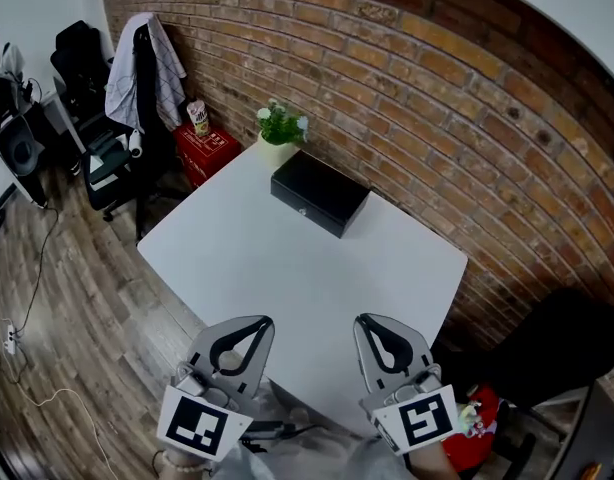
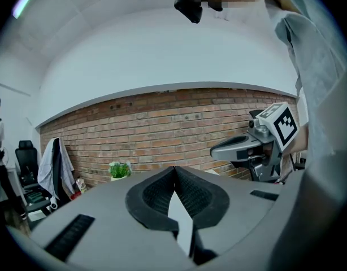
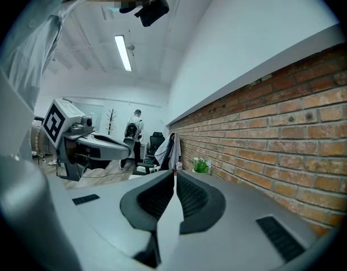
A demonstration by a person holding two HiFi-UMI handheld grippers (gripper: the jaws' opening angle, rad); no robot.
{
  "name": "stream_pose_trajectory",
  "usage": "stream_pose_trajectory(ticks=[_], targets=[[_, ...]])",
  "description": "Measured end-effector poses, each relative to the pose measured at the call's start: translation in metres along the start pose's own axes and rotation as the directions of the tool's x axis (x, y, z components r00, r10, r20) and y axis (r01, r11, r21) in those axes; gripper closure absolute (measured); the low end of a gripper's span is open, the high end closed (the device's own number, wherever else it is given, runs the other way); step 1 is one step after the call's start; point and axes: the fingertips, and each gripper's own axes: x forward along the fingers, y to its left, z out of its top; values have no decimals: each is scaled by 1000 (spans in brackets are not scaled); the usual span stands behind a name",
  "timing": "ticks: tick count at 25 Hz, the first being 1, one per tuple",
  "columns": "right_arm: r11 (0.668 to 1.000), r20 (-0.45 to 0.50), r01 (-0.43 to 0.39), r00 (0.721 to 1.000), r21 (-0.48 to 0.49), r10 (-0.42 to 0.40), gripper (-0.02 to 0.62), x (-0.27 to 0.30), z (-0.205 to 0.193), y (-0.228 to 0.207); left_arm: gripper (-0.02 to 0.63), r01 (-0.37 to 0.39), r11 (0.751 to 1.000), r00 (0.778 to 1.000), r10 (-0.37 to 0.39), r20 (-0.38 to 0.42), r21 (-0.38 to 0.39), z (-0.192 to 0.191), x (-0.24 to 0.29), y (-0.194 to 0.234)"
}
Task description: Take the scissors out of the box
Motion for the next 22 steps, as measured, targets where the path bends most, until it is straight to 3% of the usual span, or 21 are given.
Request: stream_pose_trajectory(ticks=[8,11,16,22], targets=[[998,-37,59,998,19,-59,551,53,-1,-16,589,102,994,994,-101,-32,40,-16,44,45],[995,-2,96,995,25,-96,551,71,7,-26,589,135,990,991,-135,-26,25,-17,63,57],[990,-31,137,990,27,-136,551,99,5,-38,588,210,977,978,-210,-13,43,-18,91,75],[986,-48,162,986,42,-160,551,135,-3,-49,588,239,970,971,-239,-14,37,-31,125,107]])
